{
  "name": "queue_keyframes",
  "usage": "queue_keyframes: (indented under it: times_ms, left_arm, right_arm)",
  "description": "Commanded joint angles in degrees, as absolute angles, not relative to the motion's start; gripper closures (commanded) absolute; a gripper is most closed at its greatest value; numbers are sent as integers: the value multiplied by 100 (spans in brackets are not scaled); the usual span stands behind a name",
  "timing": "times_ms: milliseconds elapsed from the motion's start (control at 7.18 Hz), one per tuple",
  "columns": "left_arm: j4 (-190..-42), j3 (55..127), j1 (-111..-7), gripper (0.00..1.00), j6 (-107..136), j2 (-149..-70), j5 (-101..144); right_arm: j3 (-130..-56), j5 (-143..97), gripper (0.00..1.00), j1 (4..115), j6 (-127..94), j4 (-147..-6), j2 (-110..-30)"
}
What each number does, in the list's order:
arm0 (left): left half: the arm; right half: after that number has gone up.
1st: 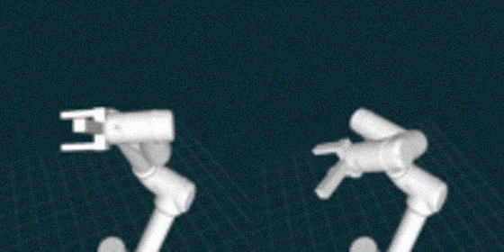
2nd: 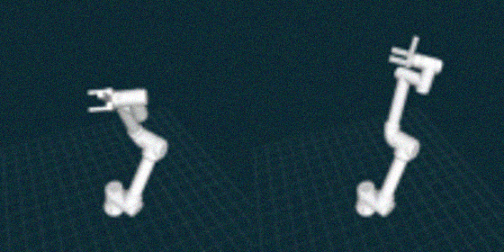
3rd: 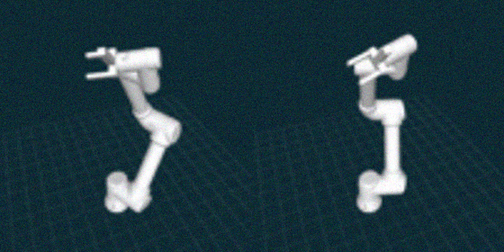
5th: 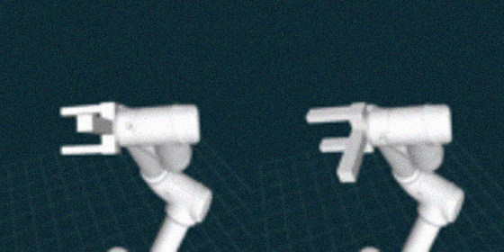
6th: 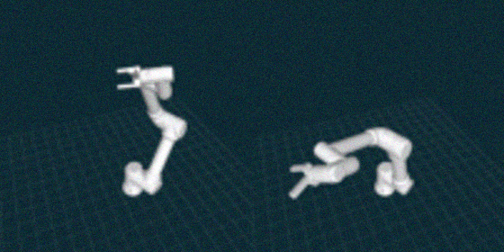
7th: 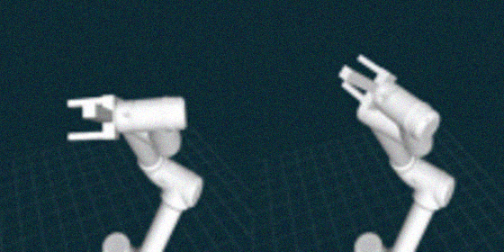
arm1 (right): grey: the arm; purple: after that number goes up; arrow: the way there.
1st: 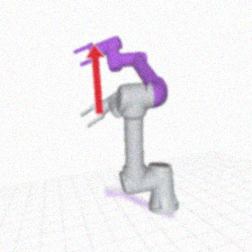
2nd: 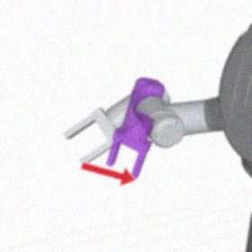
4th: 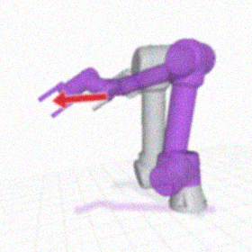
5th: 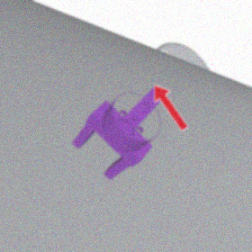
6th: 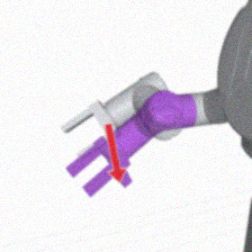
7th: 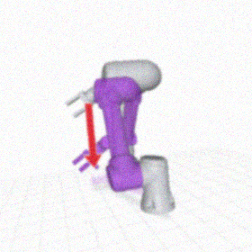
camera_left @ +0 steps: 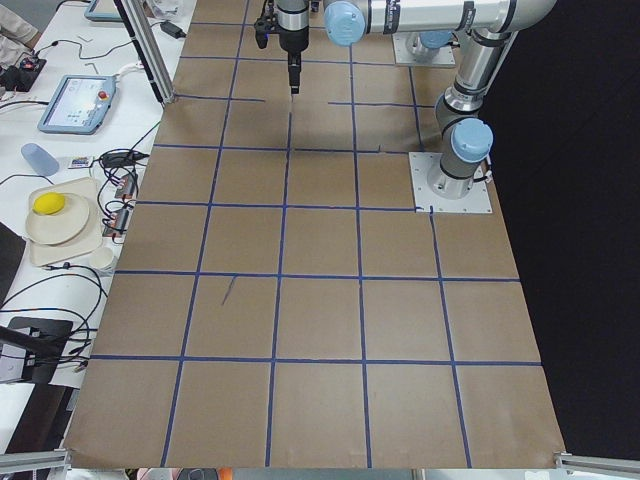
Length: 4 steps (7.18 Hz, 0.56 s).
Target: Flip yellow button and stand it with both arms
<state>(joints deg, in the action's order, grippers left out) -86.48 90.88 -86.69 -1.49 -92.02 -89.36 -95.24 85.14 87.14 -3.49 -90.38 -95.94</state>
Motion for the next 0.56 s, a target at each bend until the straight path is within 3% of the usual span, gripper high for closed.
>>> queue_keyframes:
  times_ms: [0, 418]
  left_arm:
    - [-8648, 9088, -8666, 1, -149, -9202, -8930]
    - [-8648, 9088, -8675, 1, -149, -9211, -8930]
  right_arm:
    - [-9474, 8786, 0, 8807, -387, -8842, -9642]
    - [-9475, 8903, 0, 8772, -343, -8824, -9642]
